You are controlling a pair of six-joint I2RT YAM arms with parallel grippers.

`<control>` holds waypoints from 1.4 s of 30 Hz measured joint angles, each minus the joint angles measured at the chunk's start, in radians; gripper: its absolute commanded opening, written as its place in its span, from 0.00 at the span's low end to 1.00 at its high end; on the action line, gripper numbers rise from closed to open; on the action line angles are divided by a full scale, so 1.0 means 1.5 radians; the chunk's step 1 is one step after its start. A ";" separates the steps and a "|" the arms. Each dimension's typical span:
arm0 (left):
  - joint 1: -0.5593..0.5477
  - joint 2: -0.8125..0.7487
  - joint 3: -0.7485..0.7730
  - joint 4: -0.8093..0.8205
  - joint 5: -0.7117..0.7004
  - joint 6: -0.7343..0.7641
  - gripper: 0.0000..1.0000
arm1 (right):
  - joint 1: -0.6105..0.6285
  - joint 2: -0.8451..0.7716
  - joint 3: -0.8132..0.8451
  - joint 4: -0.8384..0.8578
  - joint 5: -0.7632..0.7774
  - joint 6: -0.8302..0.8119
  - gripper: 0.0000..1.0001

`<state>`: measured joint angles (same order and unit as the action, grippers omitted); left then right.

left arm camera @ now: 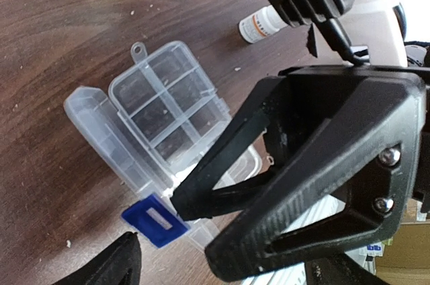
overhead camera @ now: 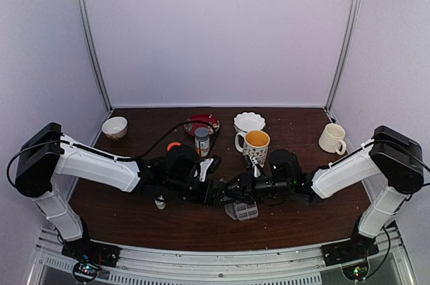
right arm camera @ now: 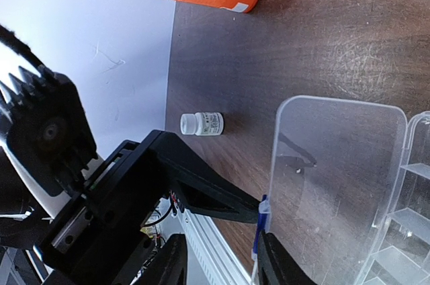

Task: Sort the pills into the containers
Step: Open the lid of the pill container.

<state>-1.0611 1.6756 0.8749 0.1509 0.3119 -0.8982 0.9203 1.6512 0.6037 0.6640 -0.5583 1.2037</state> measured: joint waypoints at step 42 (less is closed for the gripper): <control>-0.008 0.065 0.092 -0.220 -0.107 0.042 0.76 | 0.003 -0.090 0.028 -0.267 0.101 -0.124 0.31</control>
<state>-1.0737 1.7737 1.0130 -0.1791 0.1520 -0.8349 0.9253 1.5162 0.6460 0.2630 -0.4061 1.0180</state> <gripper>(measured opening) 0.762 0.330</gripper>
